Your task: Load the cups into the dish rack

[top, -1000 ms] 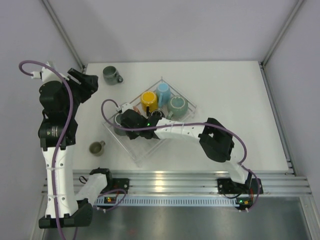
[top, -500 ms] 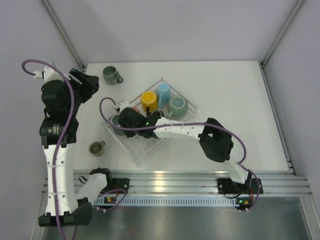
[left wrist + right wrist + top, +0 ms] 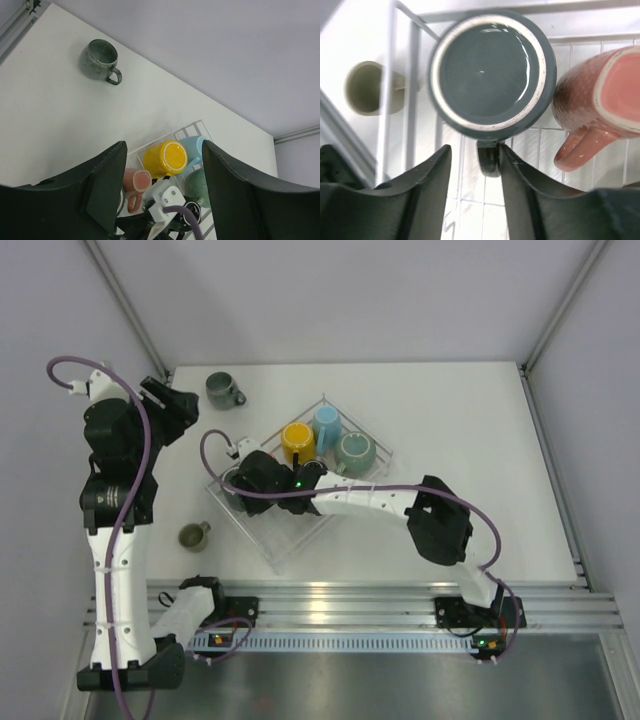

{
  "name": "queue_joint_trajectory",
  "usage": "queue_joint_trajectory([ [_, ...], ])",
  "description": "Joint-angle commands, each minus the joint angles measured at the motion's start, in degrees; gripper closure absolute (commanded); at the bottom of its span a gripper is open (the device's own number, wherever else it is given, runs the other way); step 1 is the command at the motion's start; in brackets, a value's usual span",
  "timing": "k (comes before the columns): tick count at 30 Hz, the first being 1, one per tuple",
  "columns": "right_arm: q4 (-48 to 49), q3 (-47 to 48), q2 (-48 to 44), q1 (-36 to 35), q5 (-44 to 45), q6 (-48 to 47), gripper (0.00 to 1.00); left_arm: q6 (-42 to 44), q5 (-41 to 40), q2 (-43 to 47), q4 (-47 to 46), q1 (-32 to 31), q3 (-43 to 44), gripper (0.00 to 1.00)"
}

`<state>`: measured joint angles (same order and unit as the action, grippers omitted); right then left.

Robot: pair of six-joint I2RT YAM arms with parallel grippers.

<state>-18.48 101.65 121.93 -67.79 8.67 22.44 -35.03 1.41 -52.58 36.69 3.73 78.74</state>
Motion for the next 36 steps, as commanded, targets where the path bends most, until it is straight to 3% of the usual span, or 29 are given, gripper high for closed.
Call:
queue_joint_trajectory([
  [1,2.31,0.22,-8.72,-0.77,-2.42,-1.08,0.55,2.68,-0.71,-1.29,-0.83,0.14,0.1,0.33],
  [9,-1.11,-6.63,-21.7,0.03,-2.6,-2.75,0.44,6.63,-0.79,-9.54,-0.48,0.23,4.75,0.34],
  [12,-0.94,-11.81,-29.01,0.03,-2.34,-2.75,0.37,8.82,-6.22,-13.15,-0.48,0.32,7.03,0.34],
  [15,1.33,-18.04,-36.48,0.03,-2.78,-1.52,0.28,10.15,-10.1,-18.95,-1.0,0.23,10.1,0.34],
  [16,3.26,-21.11,-38.15,0.03,-3.65,-1.17,0.2,10.24,-10.72,-22.1,-1.44,0.32,10.99,0.34],
  [25,4.07,-30.27,-54.07,-0.06,-2.87,-0.81,0.01,6.29,-11.69,-41.61,-1.53,0.4,23.64,0.35],
  [36,5.38,-37.04,-65.32,0.03,3.02,-1.43,0.01,1.99,-9.94,-63.59,-1.44,2.25,39.1,0.37],
])
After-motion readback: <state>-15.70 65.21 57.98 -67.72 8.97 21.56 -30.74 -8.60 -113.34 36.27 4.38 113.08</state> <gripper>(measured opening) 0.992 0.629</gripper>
